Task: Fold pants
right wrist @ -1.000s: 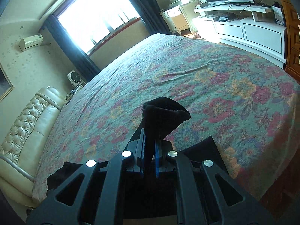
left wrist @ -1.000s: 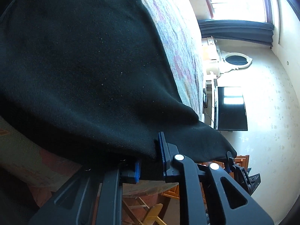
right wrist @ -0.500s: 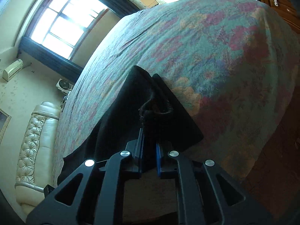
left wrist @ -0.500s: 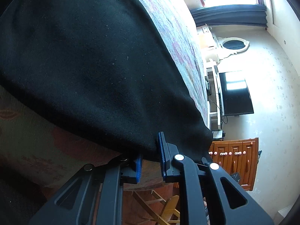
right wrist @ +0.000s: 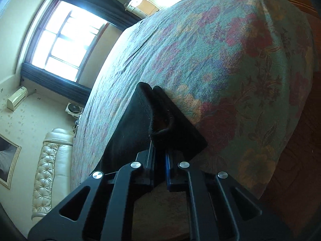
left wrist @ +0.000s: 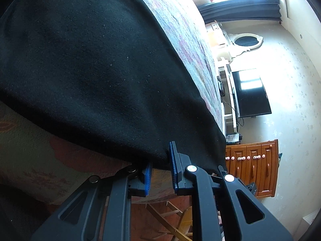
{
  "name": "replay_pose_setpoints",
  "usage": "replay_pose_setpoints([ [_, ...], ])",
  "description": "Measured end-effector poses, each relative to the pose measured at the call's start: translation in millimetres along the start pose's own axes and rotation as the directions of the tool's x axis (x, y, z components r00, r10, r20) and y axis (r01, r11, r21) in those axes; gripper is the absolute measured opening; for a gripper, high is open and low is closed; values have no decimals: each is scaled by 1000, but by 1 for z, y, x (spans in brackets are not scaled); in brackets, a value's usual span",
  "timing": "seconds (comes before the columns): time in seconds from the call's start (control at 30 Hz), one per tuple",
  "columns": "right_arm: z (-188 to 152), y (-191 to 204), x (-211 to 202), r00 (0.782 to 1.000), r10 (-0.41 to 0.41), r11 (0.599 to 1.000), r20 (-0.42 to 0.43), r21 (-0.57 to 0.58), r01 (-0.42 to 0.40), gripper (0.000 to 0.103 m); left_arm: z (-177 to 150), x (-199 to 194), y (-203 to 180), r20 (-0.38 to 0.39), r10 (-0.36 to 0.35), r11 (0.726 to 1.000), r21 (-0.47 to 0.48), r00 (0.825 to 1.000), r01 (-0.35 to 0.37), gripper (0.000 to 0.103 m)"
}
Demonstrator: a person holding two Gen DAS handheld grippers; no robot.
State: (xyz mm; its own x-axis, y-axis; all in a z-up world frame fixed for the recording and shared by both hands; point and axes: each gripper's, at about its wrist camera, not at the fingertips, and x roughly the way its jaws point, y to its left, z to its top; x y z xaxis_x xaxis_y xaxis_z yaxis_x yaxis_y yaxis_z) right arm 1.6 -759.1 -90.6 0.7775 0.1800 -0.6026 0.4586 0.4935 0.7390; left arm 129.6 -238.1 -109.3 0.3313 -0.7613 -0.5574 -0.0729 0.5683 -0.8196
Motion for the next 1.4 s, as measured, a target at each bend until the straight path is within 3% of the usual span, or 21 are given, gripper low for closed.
replay_pose_setpoints([
  [0.07,-1,-17,5,1000,-22,999,-22,44,23,7,-1,3,-3,-4,1,1000,18,1000,-1,17],
  [0.2,-6,-38,10,999,37,992,-36,121,-33,9,-1,4,-1,-17,-21,1000,13,1000,21,17],
  [0.27,-2,-29,1,1000,-26,998,-16,64,27,22,-1,2,0,-31,-29,1000,-6,999,29,17],
  [0.33,9,-17,-15,992,-113,994,59,2,113,50,-4,-1,-1,-40,-30,999,-15,999,30,17],
  [0.43,26,-12,-27,991,-91,996,96,-18,93,60,-10,-4,-6,-74,-28,1000,-1,997,28,21],
  [0.6,46,-13,-3,1000,-24,999,-5,-39,24,69,-25,-6,-24,-135,-50,996,66,990,60,24],
  [0.73,41,-20,28,988,0,1000,-154,12,2,70,-16,-20,-45,-50,-49,976,209,998,59,27],
  [0.77,36,-23,32,984,15,1000,-176,29,-10,70,-11,-25,-49,-17,-49,968,246,999,51,37],
  [0.8,32,-25,34,983,28,999,-180,41,-20,70,-6,-29,-51,19,-47,961,275,999,40,46],
  [0.93,25,-35,36,977,123,987,-173,129,-101,70,14,-36,-49,111,-6,943,332,994,-32,49],
  [1.0,23,-39,35,977,138,982,-162,154,-113,60,23,-30,-41,102,34,944,325,994,-65,59],
  [1.07,23,-42,33,977,124,985,-173,137,-101,45,29,-25,-29,102,58,952,295,993,-86,60],
  [1.13,24,-42,31,980,92,993,-176,89,-77,21,29,-20,-21,92,74,952,289,993,-98,60],
  [1.2,23,-44,21,985,100,994,-143,62,-92,17,25,-19,-21,100,81,939,327,992,-110,61],
  [1.27,25,-37,18,993,39,999,-114,-20,-42,16,21,-16,-25,95,92,926,358,991,-120,66],
  [1.33,27,-38,27,992,2,998,-125,-54,-9,16,22,-14,-25,81,79,927,360,994,-103,70],
  [1.4,30,-39,27,989,26,999,-147,-37,-32,19,25,-15,-22,75,69,933,347,995,-91,70],
])
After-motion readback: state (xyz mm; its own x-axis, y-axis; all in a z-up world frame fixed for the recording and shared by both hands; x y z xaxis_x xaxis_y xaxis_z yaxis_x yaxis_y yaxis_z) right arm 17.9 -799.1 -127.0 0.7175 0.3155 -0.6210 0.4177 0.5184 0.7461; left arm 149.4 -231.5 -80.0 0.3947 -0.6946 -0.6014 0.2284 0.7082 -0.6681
